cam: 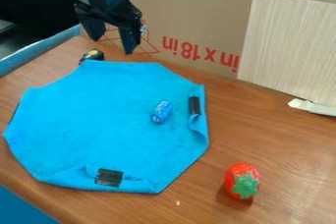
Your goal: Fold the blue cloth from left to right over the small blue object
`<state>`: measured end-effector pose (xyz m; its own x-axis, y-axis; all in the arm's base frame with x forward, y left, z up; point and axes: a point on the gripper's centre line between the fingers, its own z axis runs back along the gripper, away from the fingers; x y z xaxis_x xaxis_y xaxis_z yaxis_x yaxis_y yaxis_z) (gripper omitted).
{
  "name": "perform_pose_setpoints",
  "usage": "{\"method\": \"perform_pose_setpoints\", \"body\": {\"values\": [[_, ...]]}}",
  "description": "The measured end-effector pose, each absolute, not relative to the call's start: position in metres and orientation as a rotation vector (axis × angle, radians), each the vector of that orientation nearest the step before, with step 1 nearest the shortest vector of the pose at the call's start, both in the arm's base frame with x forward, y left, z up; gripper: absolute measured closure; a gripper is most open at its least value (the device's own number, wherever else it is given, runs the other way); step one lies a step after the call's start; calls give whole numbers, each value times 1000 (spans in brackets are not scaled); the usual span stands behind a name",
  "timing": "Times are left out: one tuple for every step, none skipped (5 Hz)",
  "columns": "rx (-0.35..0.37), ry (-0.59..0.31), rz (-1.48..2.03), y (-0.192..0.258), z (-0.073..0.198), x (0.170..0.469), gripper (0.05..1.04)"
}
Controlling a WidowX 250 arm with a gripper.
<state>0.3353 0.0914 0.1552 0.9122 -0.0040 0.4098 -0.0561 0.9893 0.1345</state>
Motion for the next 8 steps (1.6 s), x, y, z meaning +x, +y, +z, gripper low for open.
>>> {"method": "perform_pose_setpoints", "body": {"values": [[133, -392, 35, 91, 145, 336, 83], [115, -357, 166, 121, 138, 328, 83], [110, -332, 308, 148, 129, 318, 83], [101, -312, 450, 171, 117, 298, 83], [70, -288, 556, 180, 98, 278, 83], [72, -278, 625, 186, 84, 262, 83], [102, -309, 658, 204, 80, 251, 83], [104, -339, 675, 219, 82, 244, 83]]}}
